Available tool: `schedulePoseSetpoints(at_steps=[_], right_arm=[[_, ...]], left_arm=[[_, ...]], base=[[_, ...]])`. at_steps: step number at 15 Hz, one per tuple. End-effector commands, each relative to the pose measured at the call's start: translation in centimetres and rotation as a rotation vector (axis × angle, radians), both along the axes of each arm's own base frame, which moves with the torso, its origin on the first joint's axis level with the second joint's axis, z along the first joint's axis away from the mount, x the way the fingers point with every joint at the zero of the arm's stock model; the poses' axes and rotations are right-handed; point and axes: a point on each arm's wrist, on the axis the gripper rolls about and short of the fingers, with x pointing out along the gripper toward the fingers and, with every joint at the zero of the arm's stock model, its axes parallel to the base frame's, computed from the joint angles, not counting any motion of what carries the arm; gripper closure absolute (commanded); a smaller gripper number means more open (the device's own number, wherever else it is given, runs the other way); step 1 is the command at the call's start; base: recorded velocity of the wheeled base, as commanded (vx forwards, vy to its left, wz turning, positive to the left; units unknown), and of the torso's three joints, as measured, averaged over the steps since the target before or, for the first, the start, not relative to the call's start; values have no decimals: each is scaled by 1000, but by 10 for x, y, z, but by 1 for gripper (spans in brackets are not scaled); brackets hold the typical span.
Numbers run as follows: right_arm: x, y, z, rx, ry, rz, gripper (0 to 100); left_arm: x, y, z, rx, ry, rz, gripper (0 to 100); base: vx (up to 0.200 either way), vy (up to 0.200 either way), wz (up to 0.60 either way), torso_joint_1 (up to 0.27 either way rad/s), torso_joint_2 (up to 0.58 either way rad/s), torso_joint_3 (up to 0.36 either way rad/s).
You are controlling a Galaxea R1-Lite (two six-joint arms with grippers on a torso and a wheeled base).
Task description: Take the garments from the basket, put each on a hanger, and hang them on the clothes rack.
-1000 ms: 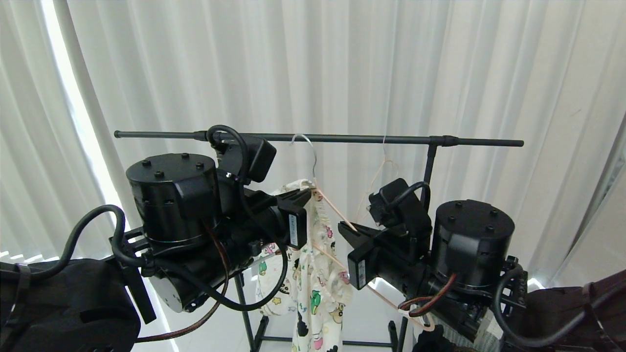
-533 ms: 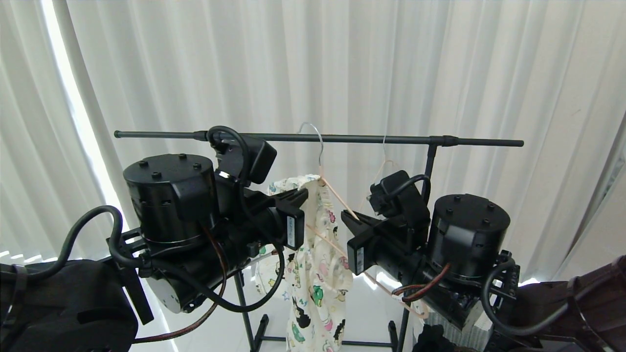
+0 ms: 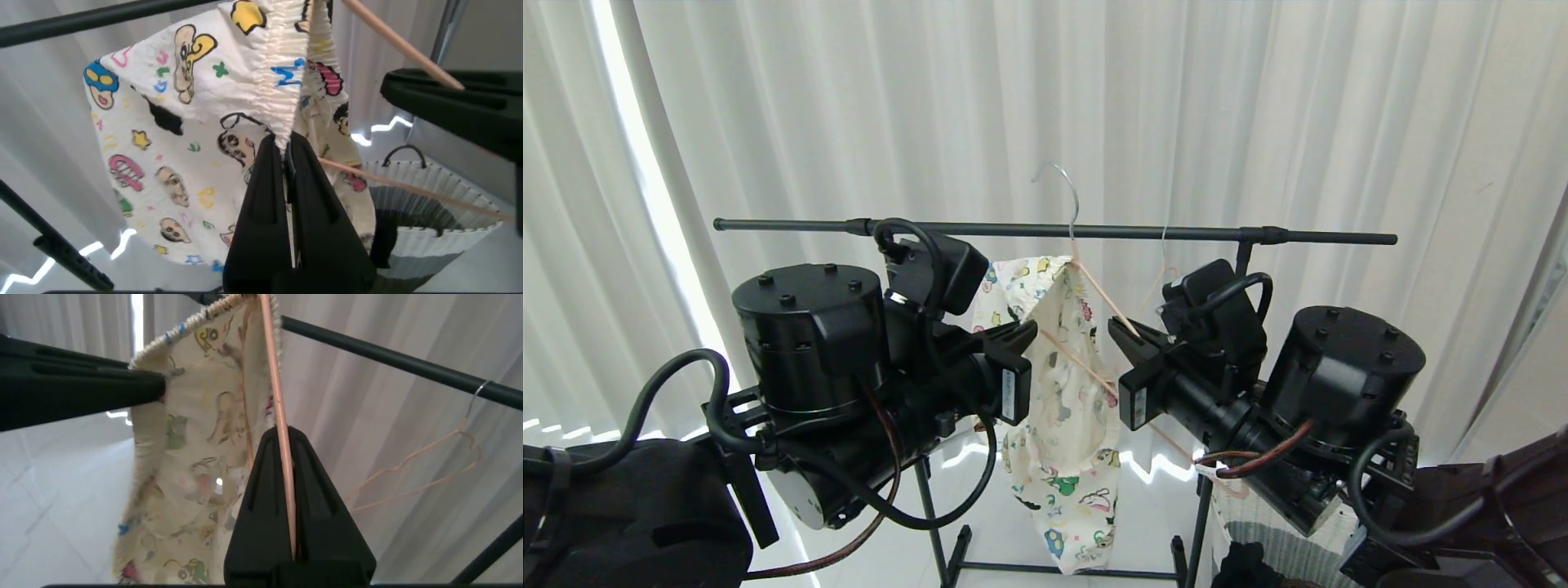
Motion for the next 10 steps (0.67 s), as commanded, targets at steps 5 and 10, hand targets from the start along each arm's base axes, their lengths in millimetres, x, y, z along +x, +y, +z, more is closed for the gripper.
schedulePoseSetpoints(at_steps=[5, 10], right_arm=[[-2, -2, 4, 8, -12, 0, 100], [-2, -4, 6, 11, -17, -2, 100]], left_arm=[[0, -4, -1, 41, -22, -17, 0], [0, 0, -2, 32, -13, -7, 0]], base=[[0, 0, 0, 0, 0, 0], [0, 0, 0, 0, 0, 0]])
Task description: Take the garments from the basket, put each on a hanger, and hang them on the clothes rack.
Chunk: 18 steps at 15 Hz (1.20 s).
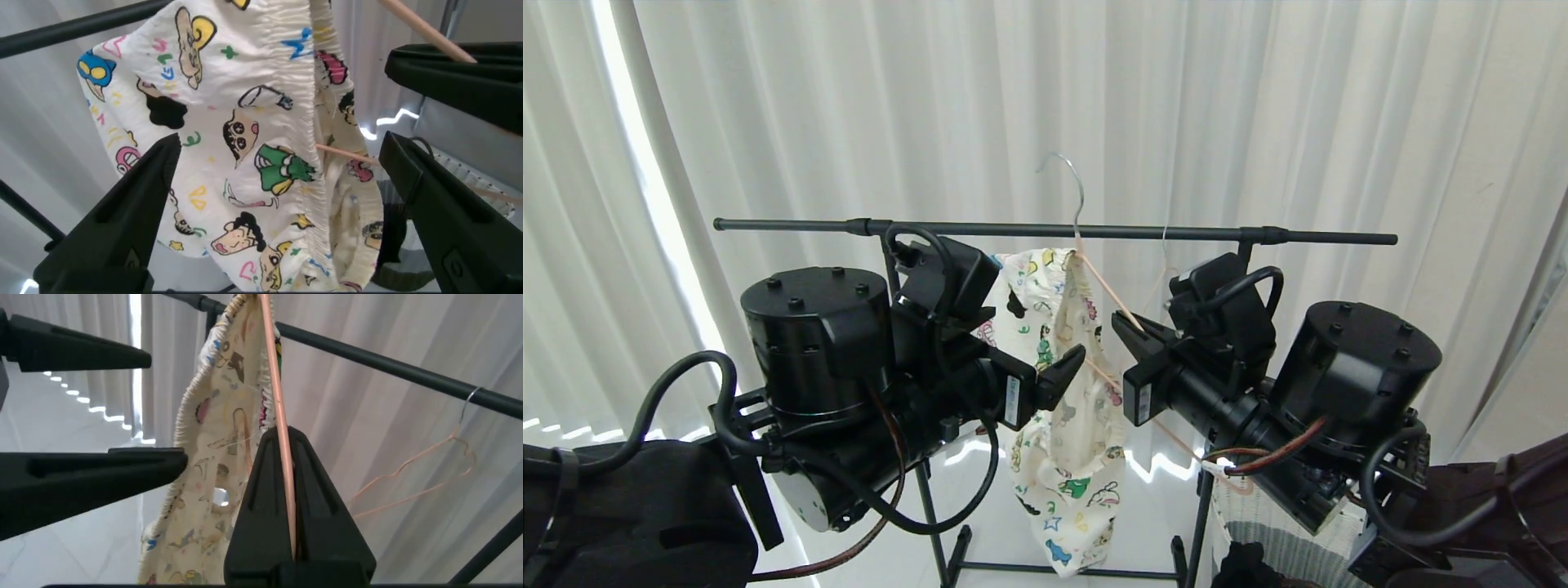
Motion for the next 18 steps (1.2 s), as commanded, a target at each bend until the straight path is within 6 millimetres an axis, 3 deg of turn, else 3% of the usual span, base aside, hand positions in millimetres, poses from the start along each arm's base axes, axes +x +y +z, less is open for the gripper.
schedulePoseSetpoints(at_steps=[1, 4, 6, 8, 11, 14, 18], right_arm=[[-3, -4, 2, 1, -3, 2, 100], [-12, -27, -7, 9, -19, 6, 100], [-29, -47, -17, -14, -6, 74, 100], [-45, -64, -25, -40, 7, 190, 100], [-54, -68, -30, -48, -8, 318, 100], [-76, -82, -44, -90, -10, 481, 100], [-105, -103, -58, -132, 30, 570, 100]], left_arm=[[0, 10, 1, -1, -5, 28, 0], [-25, 39, 3, 4, -14, 48, 0], [-53, 56, 6, 25, -61, 2, 0], [-68, 68, 9, 78, -134, -60, 0], [-75, 70, 2, 156, -176, -200, 0], [-83, 72, -14, 199, -156, -329, 0], [-101, 75, -30, 219, -142, -473, 0]], base=[[0, 0, 0, 0, 0, 0], [0, 0, 0, 0, 0, 0], [0, 0, 0, 0, 0, 0], [0, 0, 0, 0, 0, 0], [0, 0, 0, 0, 0, 0], [0, 0, 0, 0, 0, 0], [0, 0, 0, 0, 0, 0]])
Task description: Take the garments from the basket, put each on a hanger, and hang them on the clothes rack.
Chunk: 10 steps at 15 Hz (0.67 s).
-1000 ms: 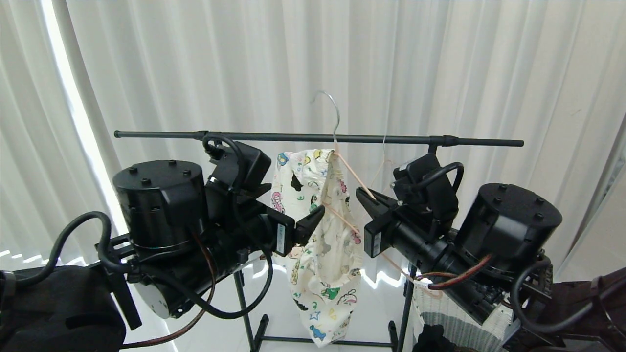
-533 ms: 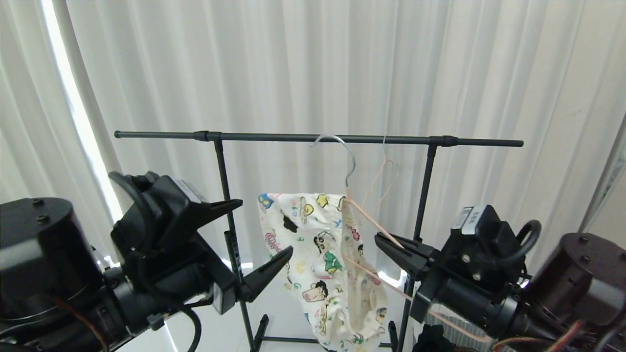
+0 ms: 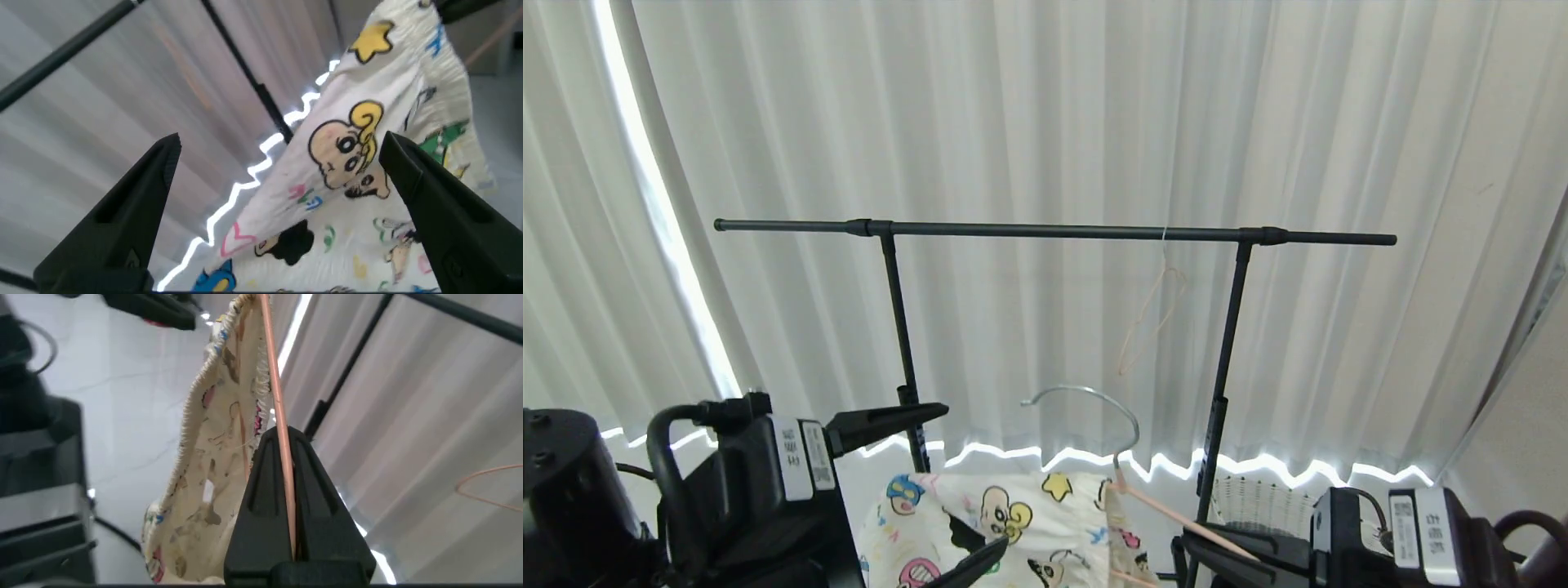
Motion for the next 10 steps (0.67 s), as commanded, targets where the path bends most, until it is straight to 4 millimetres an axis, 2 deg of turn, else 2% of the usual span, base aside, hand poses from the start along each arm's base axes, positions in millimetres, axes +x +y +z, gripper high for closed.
schedulePoseSetpoints(at_steps=[1, 4, 7, 10], right_arm=[[-14, -6, -2, -10, 6, 50, 100], [-32, -6, 0, -6, -33, 138, 100], [-35, -4, 0, -10, -48, 160, 100], [-37, -4, 1, -10, -56, 167, 100]], left_arm=[[-12, 0, -11, 24, 24, -79, 0], [-13, -12, -20, 51, 72, -174, 0], [-15, -20, -28, 67, 118, -265, 0], [-13, -22, -31, 74, 136, -284, 0]], base=[[0, 0, 0, 0, 0, 0], [0, 0, 0, 0, 0, 0], [0, 0, 0, 0, 0, 0], [0, 0, 0, 0, 0, 0]])
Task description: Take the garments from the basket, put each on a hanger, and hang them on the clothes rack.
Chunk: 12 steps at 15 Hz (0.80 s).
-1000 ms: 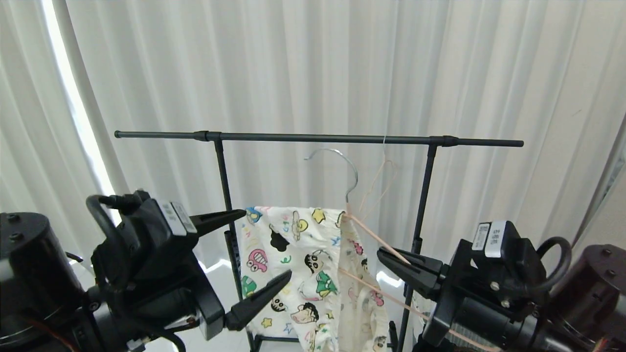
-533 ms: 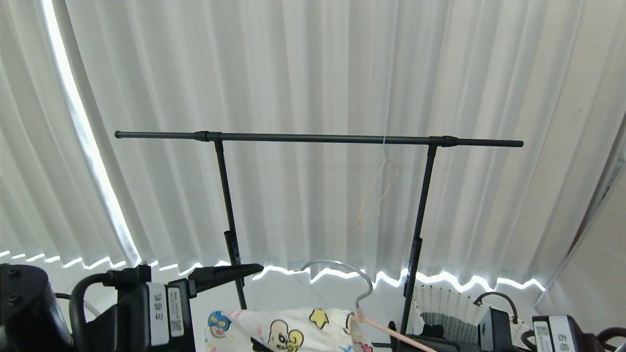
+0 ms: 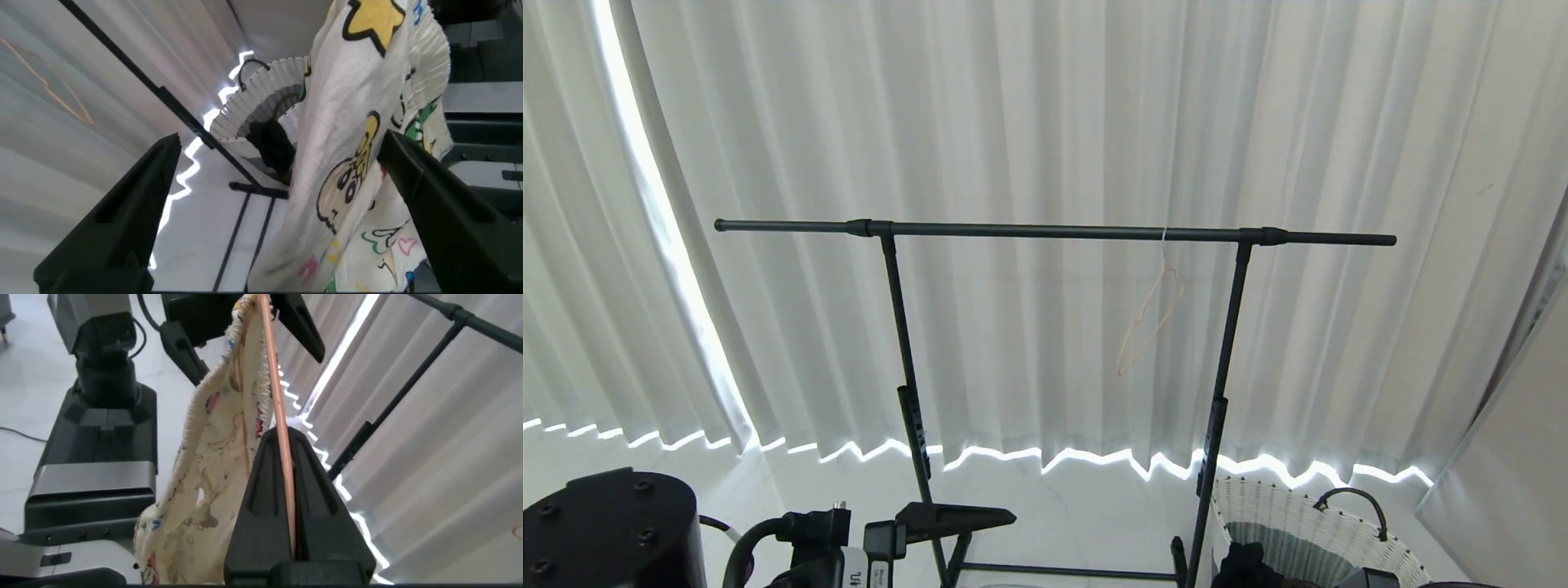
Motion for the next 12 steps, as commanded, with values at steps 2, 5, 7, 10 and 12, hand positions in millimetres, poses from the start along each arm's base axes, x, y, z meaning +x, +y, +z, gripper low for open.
schedulePoseSetpoints(at_steps=[2, 5, 7, 10, 12], right_arm=[[-1, 0, 0, 1, -10, 5, 100], [-1, 0, 0, 1, -12, 5, 100], [-1, 0, 0, 1, -10, 7, 100], [-1, 0, 0, 1, -10, 8, 100], [-1, 0, 0, 1, -12, 7, 0]], left_arm=[[1, -2, -5, 17, 23, -12, 100], [1, -2, -7, 22, 33, -22, 100], [1, -2, -7, 23, 34, -22, 100], [1, -2, -8, 23, 38, -21, 100], [3, -2, -10, 33, 49, -3, 100]], base=[[0, 0, 0, 0, 0, 0], [0, 0, 0, 0, 0, 0], [0, 0, 0, 0, 0, 0], [0, 0, 0, 0, 0, 0], [0, 0, 0, 0, 0, 0]])
